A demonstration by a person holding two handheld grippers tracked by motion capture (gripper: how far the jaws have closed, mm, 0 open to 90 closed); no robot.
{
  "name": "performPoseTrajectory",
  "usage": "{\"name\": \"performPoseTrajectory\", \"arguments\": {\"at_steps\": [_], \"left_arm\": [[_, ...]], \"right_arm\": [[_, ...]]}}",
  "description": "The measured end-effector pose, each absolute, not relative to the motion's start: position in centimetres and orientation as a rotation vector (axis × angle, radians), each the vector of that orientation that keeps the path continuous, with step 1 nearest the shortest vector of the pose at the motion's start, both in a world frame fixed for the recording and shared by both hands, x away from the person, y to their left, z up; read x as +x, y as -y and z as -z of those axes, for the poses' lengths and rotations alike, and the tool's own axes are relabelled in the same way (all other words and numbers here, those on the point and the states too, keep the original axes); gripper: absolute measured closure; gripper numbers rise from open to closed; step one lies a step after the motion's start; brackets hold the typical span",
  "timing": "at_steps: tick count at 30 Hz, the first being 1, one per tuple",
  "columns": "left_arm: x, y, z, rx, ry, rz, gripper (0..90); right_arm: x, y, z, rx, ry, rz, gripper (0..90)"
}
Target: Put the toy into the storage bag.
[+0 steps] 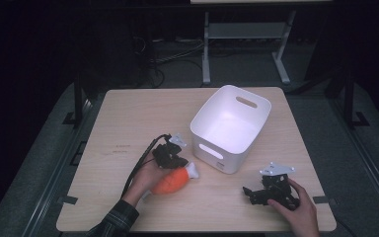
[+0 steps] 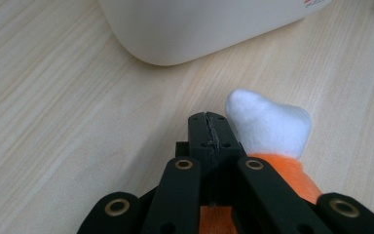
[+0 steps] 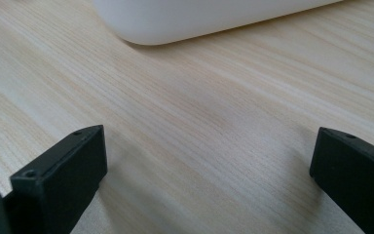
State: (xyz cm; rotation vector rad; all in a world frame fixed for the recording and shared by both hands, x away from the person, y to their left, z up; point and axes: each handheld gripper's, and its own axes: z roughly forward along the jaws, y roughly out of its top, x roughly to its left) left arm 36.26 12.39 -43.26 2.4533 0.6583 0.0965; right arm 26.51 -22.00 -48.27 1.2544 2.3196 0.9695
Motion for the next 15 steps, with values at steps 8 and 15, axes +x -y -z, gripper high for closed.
{"name": "performPoseTrajectory", "arguments": {"at_steps": [8,15], "left_arm": [[36.2,-14.2,41.8,2.420,-0.669,-0.085,82.9],[35.6,-16.1,40.1,2.402,-0.681,-0.051,56.4]], "right_arm": [[26.5,22.0,48.3,1.253,-2.319,-0.969,0.0],[26.5,22.0,48.3,1.254,-2.319,-0.969,0.0]]}}
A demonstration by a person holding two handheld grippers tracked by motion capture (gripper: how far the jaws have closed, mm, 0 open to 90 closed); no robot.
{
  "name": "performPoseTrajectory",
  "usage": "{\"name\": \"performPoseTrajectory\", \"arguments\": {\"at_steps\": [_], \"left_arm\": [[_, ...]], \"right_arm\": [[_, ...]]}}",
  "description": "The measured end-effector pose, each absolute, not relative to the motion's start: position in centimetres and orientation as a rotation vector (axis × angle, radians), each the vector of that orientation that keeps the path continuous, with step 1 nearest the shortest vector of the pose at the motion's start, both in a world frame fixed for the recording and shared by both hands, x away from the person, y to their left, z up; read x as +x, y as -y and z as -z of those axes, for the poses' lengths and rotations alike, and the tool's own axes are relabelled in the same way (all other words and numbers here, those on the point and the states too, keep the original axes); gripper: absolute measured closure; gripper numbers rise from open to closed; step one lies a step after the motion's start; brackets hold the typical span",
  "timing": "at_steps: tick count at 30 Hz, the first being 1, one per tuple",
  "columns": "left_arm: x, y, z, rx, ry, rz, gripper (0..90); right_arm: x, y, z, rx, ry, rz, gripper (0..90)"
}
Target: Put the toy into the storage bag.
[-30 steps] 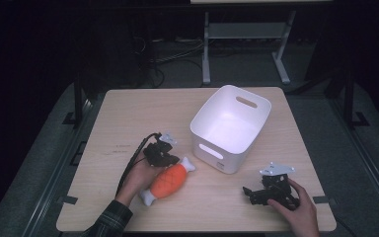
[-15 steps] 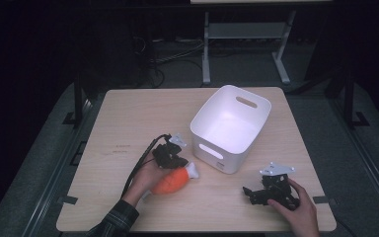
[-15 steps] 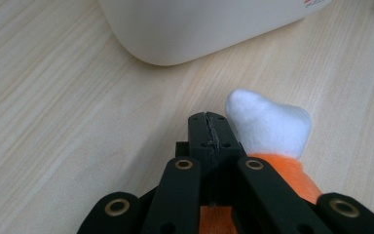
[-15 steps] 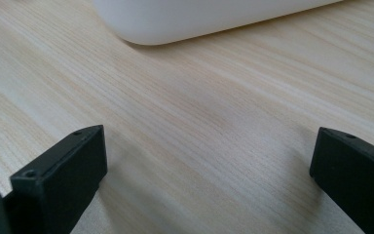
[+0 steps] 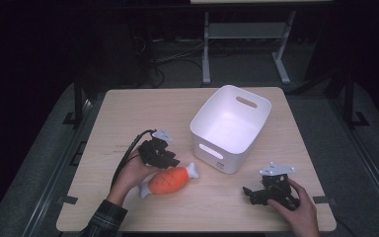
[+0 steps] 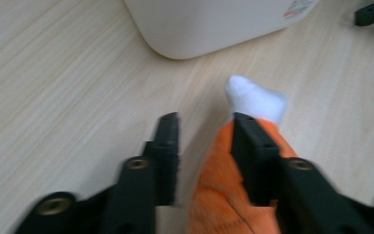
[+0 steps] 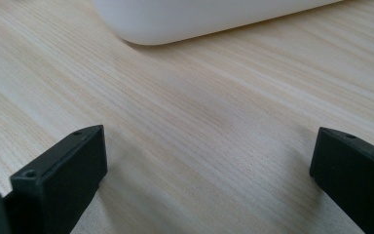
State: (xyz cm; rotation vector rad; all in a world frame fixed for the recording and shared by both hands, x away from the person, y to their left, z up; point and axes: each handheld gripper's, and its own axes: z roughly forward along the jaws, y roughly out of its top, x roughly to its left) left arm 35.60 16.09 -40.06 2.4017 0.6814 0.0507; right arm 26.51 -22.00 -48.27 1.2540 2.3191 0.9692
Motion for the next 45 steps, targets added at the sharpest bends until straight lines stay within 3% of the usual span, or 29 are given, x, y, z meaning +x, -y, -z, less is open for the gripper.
{"name": "performPoseTrajectory", "arguments": {"at_steps": [6,13,45], "left_arm": [[34.9,-16.7,39.6,2.390,-0.665,-0.015,30.4],[33.8,-17.0,39.9,2.479,-0.622,-0.005,14.8],[31.8,-14.8,42.7,2.698,-0.442,-0.102,12.5]], "right_arm": [[26.5,22.0,48.3,1.254,-2.319,-0.970,0.0],[26.5,22.0,48.3,1.256,-2.320,-0.971,0.0],[26.5,22.0,48.3,1.255,-2.320,-0.970,0.0]]}}
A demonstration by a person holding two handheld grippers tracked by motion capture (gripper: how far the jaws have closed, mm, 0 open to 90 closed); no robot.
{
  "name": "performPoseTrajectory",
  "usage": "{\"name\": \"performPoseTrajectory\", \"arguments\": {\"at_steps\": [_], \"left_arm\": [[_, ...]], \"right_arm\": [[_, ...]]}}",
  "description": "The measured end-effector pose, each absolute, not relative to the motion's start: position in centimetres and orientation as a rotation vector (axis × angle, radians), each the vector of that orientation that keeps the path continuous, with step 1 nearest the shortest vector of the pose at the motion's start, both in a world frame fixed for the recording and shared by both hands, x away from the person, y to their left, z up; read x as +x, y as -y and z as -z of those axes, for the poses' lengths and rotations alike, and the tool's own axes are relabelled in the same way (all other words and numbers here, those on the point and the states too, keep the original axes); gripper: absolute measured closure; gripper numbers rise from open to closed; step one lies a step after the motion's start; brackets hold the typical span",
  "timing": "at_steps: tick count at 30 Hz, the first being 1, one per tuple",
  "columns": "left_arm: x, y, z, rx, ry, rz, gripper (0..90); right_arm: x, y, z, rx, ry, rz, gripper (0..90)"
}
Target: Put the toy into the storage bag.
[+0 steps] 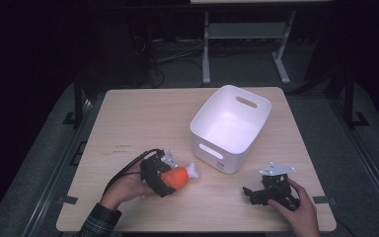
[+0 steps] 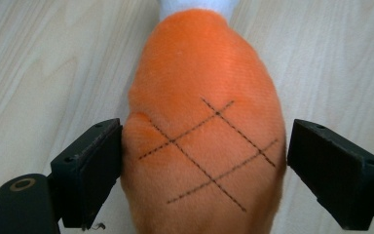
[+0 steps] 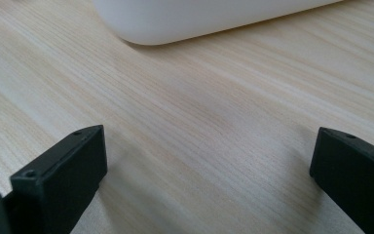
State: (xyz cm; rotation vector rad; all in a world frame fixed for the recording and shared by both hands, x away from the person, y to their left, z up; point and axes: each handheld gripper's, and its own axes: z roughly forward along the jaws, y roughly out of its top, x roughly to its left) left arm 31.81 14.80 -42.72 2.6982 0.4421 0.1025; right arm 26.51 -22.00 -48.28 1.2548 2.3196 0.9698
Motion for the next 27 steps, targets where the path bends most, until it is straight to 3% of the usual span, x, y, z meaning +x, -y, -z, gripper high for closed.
{"name": "performPoseTrajectory", "arguments": {"at_steps": [18,27], "left_arm": [[32.09,-14.21,43.81,2.745,-0.449,-0.152,14.1],[32.23,-14.46,43.62,2.724,-0.472,-0.124,21.3]], "right_arm": [[26.51,22.00,48.28,1.255,-2.320,-0.970,0.0],[26.51,22.00,48.27,1.255,-2.320,-0.970,0.0]]}}
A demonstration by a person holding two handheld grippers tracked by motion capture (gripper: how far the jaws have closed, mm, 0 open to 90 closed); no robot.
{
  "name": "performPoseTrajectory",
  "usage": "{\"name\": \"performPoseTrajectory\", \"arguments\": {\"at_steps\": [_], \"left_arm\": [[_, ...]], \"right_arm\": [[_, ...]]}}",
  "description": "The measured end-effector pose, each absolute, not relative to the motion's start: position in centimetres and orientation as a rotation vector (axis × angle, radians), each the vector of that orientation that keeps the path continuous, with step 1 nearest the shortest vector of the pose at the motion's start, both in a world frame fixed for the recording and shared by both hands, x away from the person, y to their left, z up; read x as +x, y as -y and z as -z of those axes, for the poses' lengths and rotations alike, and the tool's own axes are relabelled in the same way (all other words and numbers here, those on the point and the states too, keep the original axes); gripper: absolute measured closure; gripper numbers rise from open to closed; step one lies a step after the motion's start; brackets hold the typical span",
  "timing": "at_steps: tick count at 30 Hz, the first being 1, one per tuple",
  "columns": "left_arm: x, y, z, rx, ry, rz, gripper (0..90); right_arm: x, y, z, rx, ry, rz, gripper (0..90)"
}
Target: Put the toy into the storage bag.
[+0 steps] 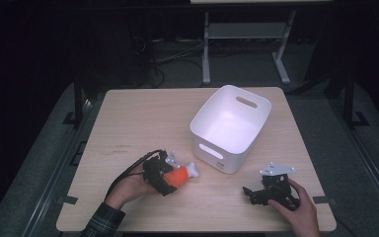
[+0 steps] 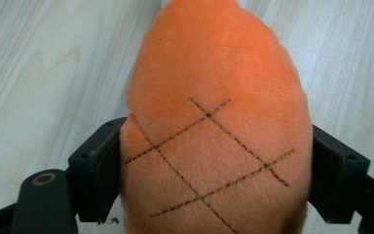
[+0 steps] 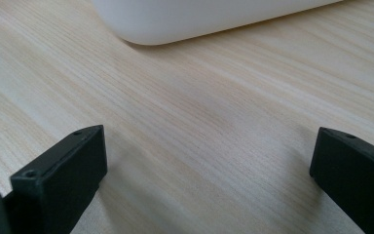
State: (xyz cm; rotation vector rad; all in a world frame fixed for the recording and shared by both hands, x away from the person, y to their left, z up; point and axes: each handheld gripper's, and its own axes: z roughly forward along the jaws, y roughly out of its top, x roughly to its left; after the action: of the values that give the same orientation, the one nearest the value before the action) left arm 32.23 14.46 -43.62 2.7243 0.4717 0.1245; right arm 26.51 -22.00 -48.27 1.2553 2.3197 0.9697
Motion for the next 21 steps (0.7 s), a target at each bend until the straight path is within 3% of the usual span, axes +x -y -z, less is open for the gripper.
{"name": "performPoseTrajectory", "arguments": {"at_steps": [21], "left_arm": [[32.2,-15.6,42.0,2.639,-0.503,-0.081,23.0]], "right_arm": [[26.5,22.0,48.3,1.255,-2.320,-0.970,0.0]]}}
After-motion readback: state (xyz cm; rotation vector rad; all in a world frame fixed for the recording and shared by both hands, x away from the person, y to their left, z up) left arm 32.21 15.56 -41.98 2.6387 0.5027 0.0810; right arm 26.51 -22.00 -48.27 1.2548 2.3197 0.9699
